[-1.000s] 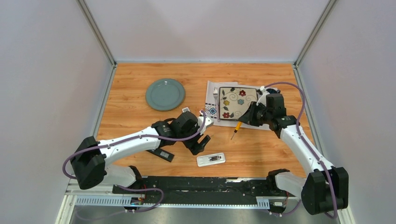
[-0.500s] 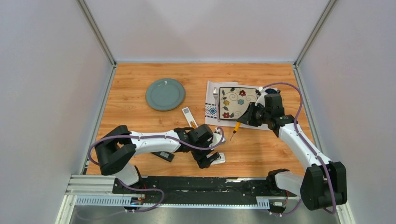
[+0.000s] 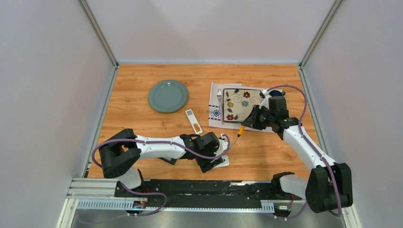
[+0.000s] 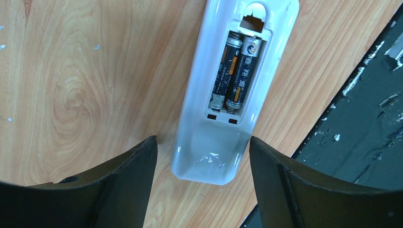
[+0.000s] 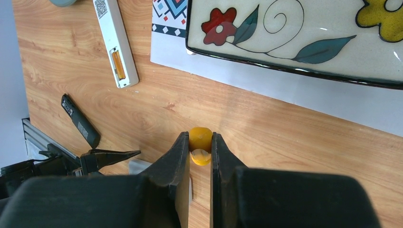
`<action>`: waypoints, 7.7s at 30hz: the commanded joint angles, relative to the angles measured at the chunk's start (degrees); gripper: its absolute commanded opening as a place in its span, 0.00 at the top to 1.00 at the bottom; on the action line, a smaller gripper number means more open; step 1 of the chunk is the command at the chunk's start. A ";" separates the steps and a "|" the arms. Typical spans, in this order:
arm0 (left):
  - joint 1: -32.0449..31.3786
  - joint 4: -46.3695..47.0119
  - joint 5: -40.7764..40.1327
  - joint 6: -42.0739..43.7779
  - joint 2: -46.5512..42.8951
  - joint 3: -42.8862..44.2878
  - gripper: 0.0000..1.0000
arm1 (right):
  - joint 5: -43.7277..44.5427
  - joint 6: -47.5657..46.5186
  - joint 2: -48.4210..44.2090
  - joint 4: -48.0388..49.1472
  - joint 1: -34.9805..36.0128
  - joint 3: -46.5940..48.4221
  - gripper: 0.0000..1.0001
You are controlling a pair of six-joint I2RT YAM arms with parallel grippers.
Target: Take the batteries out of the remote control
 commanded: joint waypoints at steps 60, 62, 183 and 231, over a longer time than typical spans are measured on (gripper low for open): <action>-0.23 2.89 -9.79 -4.61 4.36 1.42 0.22 | -4.60 2.08 -4.23 4.46 -0.13 -1.35 1.00; -0.23 3.07 -9.79 -4.08 4.98 1.94 0.23 | -4.69 2.08 -4.40 4.37 -0.22 -1.35 1.00; 1.53 13.00 -0.56 -1.97 5.33 -3.77 0.53 | 8.58 0.06 -5.46 7.54 11.47 -3.98 1.00; 1.53 12.74 0.06 -2.24 6.56 -3.24 0.62 | 9.19 1.03 -8.62 5.43 11.91 -7.67 1.00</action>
